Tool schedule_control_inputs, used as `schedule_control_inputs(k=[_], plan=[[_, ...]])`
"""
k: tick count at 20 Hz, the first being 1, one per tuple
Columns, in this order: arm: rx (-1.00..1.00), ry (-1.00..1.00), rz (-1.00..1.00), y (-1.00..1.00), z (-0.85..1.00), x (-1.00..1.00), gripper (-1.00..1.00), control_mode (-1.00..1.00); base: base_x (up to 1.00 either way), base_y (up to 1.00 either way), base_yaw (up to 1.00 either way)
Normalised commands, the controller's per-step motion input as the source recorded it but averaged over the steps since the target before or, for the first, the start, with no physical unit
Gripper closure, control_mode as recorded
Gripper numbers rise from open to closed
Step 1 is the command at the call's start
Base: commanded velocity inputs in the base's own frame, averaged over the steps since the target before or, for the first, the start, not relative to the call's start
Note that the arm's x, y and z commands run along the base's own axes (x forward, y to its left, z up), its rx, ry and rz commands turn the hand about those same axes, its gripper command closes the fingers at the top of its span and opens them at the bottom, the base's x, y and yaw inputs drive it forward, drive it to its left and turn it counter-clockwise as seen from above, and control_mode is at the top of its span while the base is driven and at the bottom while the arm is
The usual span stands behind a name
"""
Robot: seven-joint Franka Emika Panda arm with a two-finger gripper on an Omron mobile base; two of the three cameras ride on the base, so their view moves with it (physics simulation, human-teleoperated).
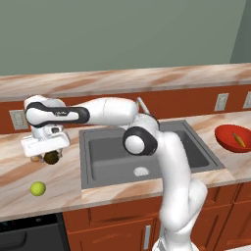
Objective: There is a mixed pile of frozen fruits and vegetables on the counter. Locate all the frozen vegetables and place the items in a bowl on the counter. Take all the frozen fruits and defrost them in a running sink.
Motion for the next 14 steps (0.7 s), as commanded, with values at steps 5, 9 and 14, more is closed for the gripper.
schedule_control_inputs(k=[5,9,14], plan=[[0.06,-0.10,-0.01,-0.90,0.09,-0.44,1.00,-1.00,0.00,0.00,0.00],[0.16,-0.14,0.00,-0.90,0.38,-0.29,1.00,-1.00,0.00,0.00,0.00],[0.23,-0.19,0.00,-0.86,0.46,-0.03,1.00,-1.00,0.00,0.00,0.00]])
